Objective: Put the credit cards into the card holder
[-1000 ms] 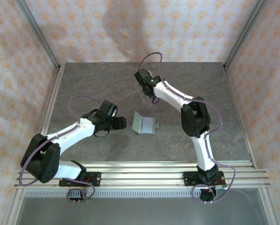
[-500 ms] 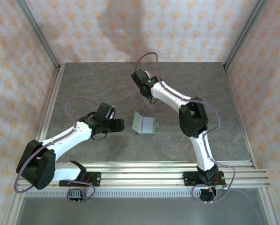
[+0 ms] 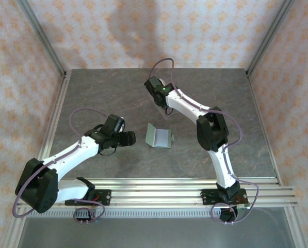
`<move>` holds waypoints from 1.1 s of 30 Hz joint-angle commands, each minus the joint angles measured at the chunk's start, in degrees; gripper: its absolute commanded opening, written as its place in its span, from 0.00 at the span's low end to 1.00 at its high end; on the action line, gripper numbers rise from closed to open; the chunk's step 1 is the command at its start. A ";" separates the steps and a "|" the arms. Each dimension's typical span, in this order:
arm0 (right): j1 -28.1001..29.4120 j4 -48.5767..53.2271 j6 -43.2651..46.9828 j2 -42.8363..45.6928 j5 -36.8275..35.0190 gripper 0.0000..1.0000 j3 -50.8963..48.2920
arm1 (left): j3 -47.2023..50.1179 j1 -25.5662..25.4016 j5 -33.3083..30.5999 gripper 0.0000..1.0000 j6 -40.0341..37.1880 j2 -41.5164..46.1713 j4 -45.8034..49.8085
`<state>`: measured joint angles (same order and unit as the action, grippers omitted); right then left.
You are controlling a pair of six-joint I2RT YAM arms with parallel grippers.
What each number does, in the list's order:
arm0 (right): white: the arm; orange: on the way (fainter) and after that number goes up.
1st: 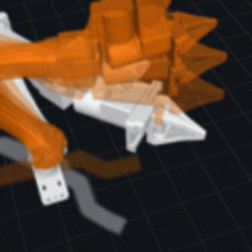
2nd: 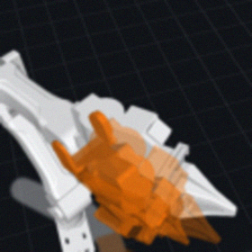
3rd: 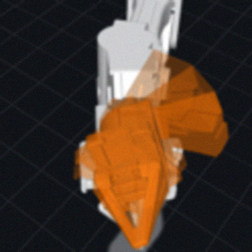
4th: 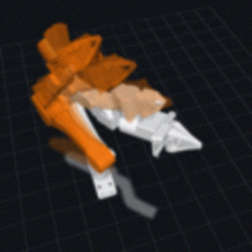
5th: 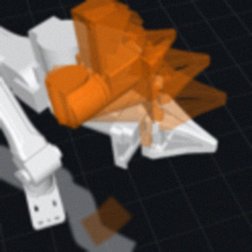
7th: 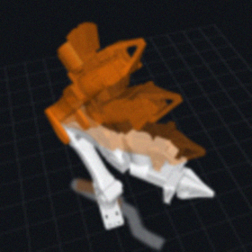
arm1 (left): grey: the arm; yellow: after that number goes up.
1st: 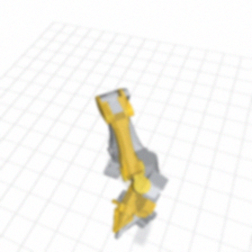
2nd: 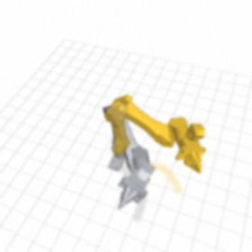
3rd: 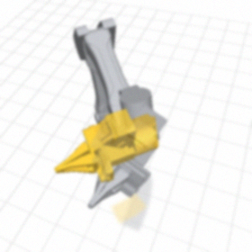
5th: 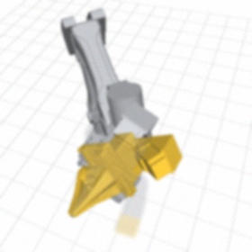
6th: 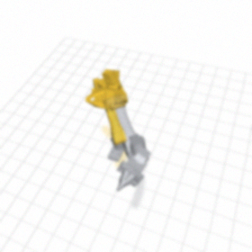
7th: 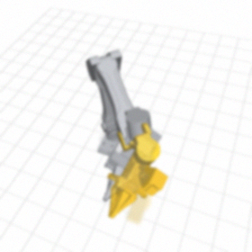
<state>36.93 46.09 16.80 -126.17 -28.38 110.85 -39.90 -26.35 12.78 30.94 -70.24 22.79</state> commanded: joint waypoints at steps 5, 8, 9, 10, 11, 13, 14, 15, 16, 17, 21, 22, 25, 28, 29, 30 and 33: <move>-0.10 6.56 -2.15 0.49 4.56 0.00 4.04 | 1.33 0.69 -1.81 0.69 -0.85 2.06 0.74; -0.60 9.37 -3.07 -0.60 10.07 0.00 5.97 | 0.81 0.92 -1.39 0.69 -1.08 1.69 1.22; -0.86 10.81 -3.49 -1.22 12.09 0.00 7.03 | 0.62 0.87 -1.48 0.69 -0.99 1.69 1.47; -1.11 12.17 -3.65 -2.12 13.60 0.00 7.99 | 0.82 0.90 -1.35 0.69 -0.89 1.74 1.16; -1.24 13.20 -3.77 -2.71 14.27 0.00 8.70 | 1.09 1.02 -1.09 0.69 -0.71 1.65 0.62; -1.48 14.04 -4.03 -3.84 14.39 0.00 9.35 | 1.19 1.02 -0.63 0.69 -0.75 1.46 0.19; -1.56 14.28 -4.16 -4.14 14.59 0.00 9.53 | 0.99 1.06 -0.62 0.69 -0.86 1.27 0.62; -1.75 14.58 -4.42 -4.47 14.80 0.00 9.93 | 0.76 1.04 -0.82 0.69 -0.90 1.16 1.14; -1.94 14.85 -4.71 -4.77 15.02 0.00 10.39 | 0.82 1.10 -0.96 0.69 -0.82 1.28 1.26; -2.15 15.19 -4.90 -4.98 15.09 0.00 10.69 | 1.02 1.06 -1.00 0.69 -0.74 1.33 0.81; -2.82 15.43 -5.55 -5.49 14.90 0.05 10.78 | 0.70 1.14 -0.72 0.69 -1.12 1.03 0.92; -2.91 15.69 -5.51 -5.79 14.99 0.07 11.15 | 0.38 1.15 -0.98 0.69 -1.23 0.91 1.43; -3.13 16.23 -5.72 -6.06 15.28 0.09 11.59 | 0.85 1.25 -0.87 0.69 -0.99 1.03 0.32; -3.29 16.22 -5.92 -6.27 16.61 0.13 11.63 | -0.10 1.33 -0.65 0.69 -1.40 0.36 1.07; -3.42 16.47 -6.06 -6.38 17.22 0.13 11.98 | -0.42 1.30 -0.72 0.69 -1.43 0.17 1.54; -3.51 16.90 -6.14 -6.62 17.92 0.14 12.34 | -0.36 1.30 -0.73 0.69 -1.41 0.10 1.37; -3.70 17.10 -6.32 -6.69 18.77 0.15 12.42 | -0.13 1.43 -0.37 0.69 -1.43 -0.06 0.40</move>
<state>33.45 59.68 11.75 -131.11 -12.01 121.75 -39.27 -25.43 12.82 30.52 -69.89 23.00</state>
